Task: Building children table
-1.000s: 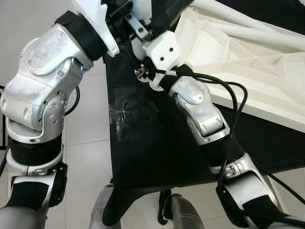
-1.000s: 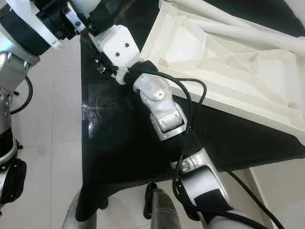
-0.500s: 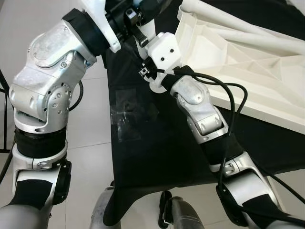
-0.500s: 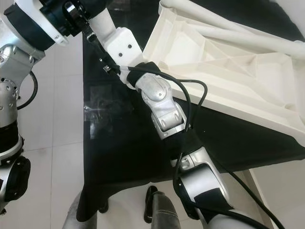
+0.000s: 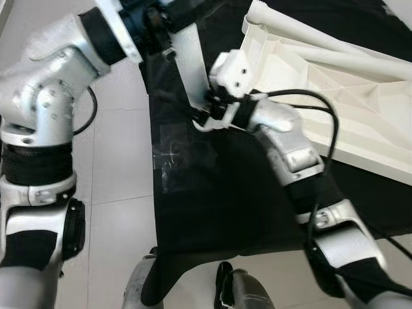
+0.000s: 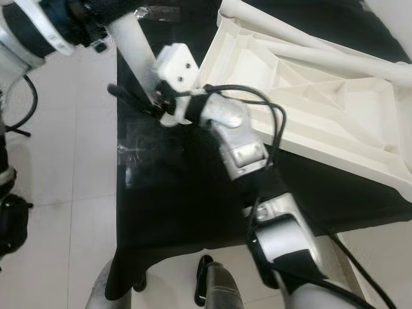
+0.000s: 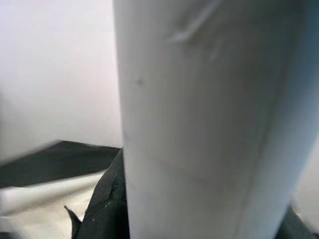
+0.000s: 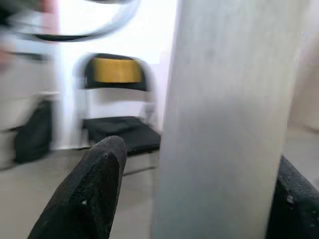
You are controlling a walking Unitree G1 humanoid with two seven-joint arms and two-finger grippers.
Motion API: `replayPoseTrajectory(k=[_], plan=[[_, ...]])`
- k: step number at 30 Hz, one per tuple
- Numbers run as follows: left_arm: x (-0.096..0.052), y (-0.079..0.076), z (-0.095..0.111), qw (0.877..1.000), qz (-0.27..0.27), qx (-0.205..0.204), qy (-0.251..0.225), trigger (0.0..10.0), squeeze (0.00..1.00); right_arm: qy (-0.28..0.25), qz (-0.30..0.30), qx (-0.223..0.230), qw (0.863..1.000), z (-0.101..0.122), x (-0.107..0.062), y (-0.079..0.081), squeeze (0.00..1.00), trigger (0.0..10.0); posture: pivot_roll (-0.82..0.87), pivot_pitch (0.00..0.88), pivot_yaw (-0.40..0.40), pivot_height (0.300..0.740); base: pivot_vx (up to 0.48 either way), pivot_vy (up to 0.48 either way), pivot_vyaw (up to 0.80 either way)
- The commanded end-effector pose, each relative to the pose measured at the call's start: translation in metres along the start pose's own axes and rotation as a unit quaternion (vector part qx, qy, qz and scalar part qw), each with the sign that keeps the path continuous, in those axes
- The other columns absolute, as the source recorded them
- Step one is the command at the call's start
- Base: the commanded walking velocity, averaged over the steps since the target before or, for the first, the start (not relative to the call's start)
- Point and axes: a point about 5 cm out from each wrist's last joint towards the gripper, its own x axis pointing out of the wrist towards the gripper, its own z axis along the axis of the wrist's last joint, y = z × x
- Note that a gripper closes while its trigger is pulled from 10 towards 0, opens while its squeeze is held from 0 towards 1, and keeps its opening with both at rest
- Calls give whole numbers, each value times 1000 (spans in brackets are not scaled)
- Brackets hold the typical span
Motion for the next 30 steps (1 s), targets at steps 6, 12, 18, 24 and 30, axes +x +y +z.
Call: replayPoseTrajectory(k=[6,12,18,24,30], plan=[[28,-35,9,969,-232,-70,-47,0,0,6,102,12,995,-4,22,14,0,10000,168,181,-74,740,0,0,0],[35,-38,-2,931,-349,-103,-19,0,0,34,185,37,982,-15,24,25,0,4706,157,182,-78,740,0,0,0],[38,-26,-6,925,-367,-99,-7,0,0,31,197,69,978,-18,27,28,0,0,150,177,-77,740,0,0,0],[42,-22,-7,922,-376,-94,-6,0,0,26,190,81,978,-18,30,28,0,0,141,169,-73,740,0,0,0],[45,-20,-8,919,-385,-88,-8,0,0,14,156,99,983,-19,31,25,0,0,142,163,-72,740,0,0,0]])
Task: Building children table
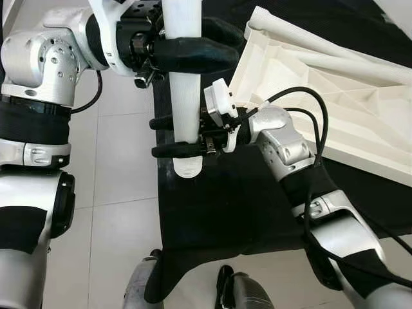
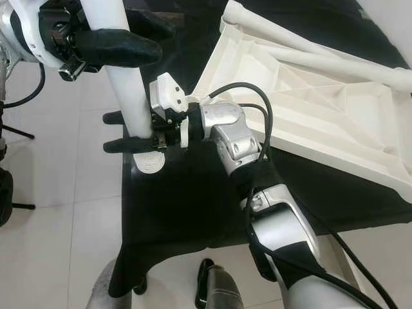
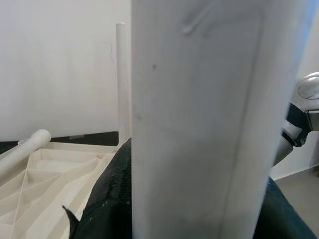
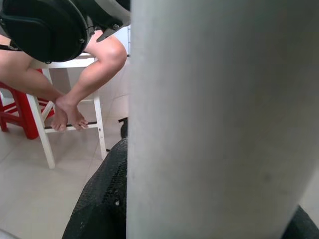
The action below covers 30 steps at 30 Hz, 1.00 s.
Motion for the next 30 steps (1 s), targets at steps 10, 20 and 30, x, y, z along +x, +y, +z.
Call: replayPoseTrajectory(k=[10,20,30], plan=[[28,16,32,991,-10,49,-123,10000,1000,-69,-102,5,992,13,16,-15,0,0,148,164,-68,740,0,0,0],[-26,-1,62,943,246,156,-162,10000,1000,-81,-275,7,958,21,-12,-45,0,0,150,210,-68,740,0,0,0],[-42,-85,-38,927,367,72,-13,10000,1000,-27,-395,-10,918,25,-58,-69,0,0,180,334,-88,740,0,0,0]])
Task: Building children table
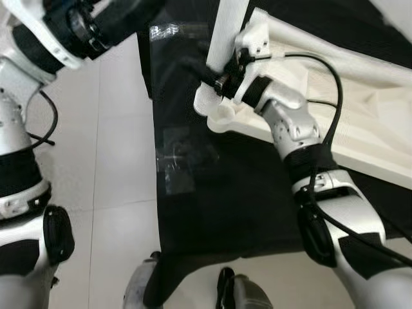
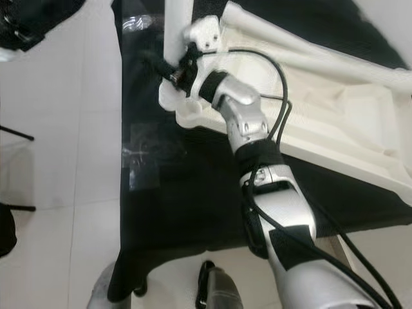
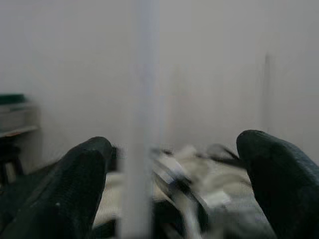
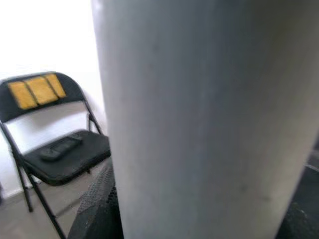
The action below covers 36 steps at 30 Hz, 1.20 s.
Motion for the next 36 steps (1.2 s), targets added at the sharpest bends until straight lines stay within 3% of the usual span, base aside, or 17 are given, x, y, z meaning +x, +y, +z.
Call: replayPoseTrajectory(k=[1,2,3,5,6,7,8,9,10,11,14,16,19,21,27,36], plan=[[-10,-31,-34,997,5,-46,61,10000,1000,-10,-29,-25,999,14,-7,-17,0,0,180,334,-88,740,0,0,0],[-10,-31,-34,997,5,-46,61,10000,1000,-10,-29,-25,999,14,-7,-17,0,0,180,334,-88,740,0,0,0],[-15,-46,-49,995,7,-59,86,10000,1000,-12,-30,-25,999,17,-8,-20,0,0,182,360,-93,740,0,0,0],[-15,-46,-49,995,7,-59,86,10000,1000,-12,-30,-25,999,17,-8,-20,0,0,182,360,-93,740,0,0,0],[-19,-68,-70,990,14,-76,120,10000,0,-32,-9,-13,999,24,-7,-19,0,0,183,391,-96,740,0,0,0],[-21,-96,-89,984,2,-92,154,10000,0,-60,44,1,997,30,-5,-12,0,8980,187,412,-98,740,0,0,0],[-21,-96,-89,984,2,-92,154,10000,0,-60,44,1,997,30,-5,-12,0,8980,187,412,-98,740,0,0,0],[-22,-117,-100,979,-6,-106,172,10000,0,-83,86,11,993,36,-4,-7,0,10000,187,416,-98,740,0,0,0],[-23,-135,-105,976,-10,-111,186,10000,0,-100,123,23,987,39,-3,-2,0,10000,189,435,-99,740,0,0,0],[-23,-135,-105,976,-10,-111,186,10000,0,-100,123,23,987,39,-3,-2,0,10000,189,435,-99,740,0,0,0],[-34,-155,-114,971,27,-71,226,10000,0,-125,193,53,972,40,-2,6,0,10000,195,477,-100,740,0,0,0],[-39,-156,-115,969,47,-50,238,10000,0,-129,202,62,969,40,-2,7,0,10000,200,492,-100,740,0,0,0],[-39,-156,-115,969,47,-50,238,10000,0,-129,202,62,969,40,-2,7,0,10000,200,492,-100,740,0,0,0],[-51,-153,-109,957,102,-1,271,10000,0,-131,206,67,967,40,-4,3,0,10000,221,534,-88,740,0,0,0],[-55,-152,-95,944,169,58,276,10000,0,-139,224,50,963,49,-9,-5,0,10000,236,557,-79,740,0,0,0],[-42,-160,-85,957,150,73,237,10000,0,-123,307,21,943,61,-17,-5,0,10000,244,587,-76,740,0,0,0]])
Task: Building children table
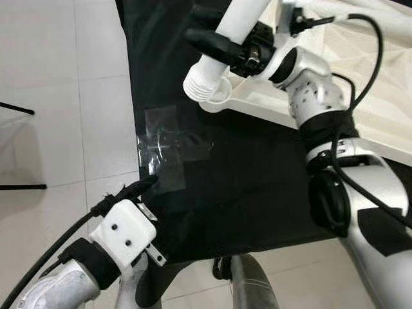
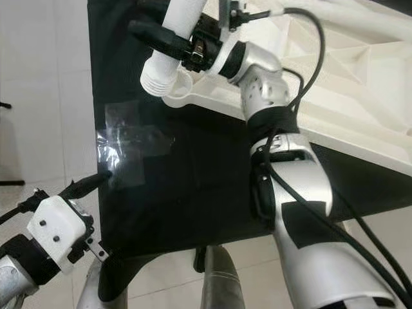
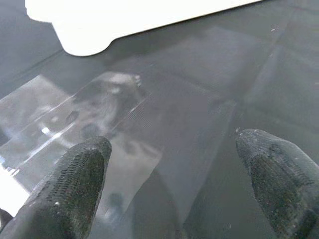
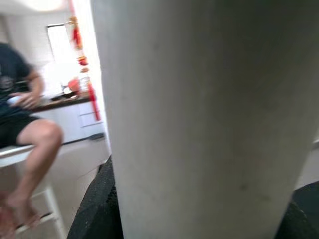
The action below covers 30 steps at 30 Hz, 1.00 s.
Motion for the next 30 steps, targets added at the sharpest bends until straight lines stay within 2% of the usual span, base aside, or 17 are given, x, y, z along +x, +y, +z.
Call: replayPoseTrajectory(k=[1,7,10,14,18,26,30], plan=[[-1,-4,4,1000,-9,0,-11,10000,0,10,30,-3,1000,3,1,2,0,10000,242,590,-77,740,0,0,0],[0,-2,6,1000,-1,4,-16,10000,0,26,54,-6,998,8,2,1,0,10000,233,590,-83,740,0,0,0],[4,-5,8,1000,2,4,-24,10000,0,68,81,-12,994,3,8,3,0,10000,224,588,-95,740,0,0,0],[4,-6,8,1000,2,4,-25,10000,0,76,83,-13,994,0,9,3,0,10000,224,588,-95,740,0,0,0],[6,-10,9,1000,3,1,-29,10000,0,124,18,-31,992,-7,15,-4,0,10000,224,582,-106,740,0,0,0],[8,-12,10,1000,2,0,-31,10000,0,128,16,-37,991,-3,17,-6,0,10000,217,583,-114,740,0,0,0],[11,-13,10,1000,2,0,-30,10000,0,132,29,-34,990,0,13,-6,0,10000,211,586,-119,740,0,0,0]])
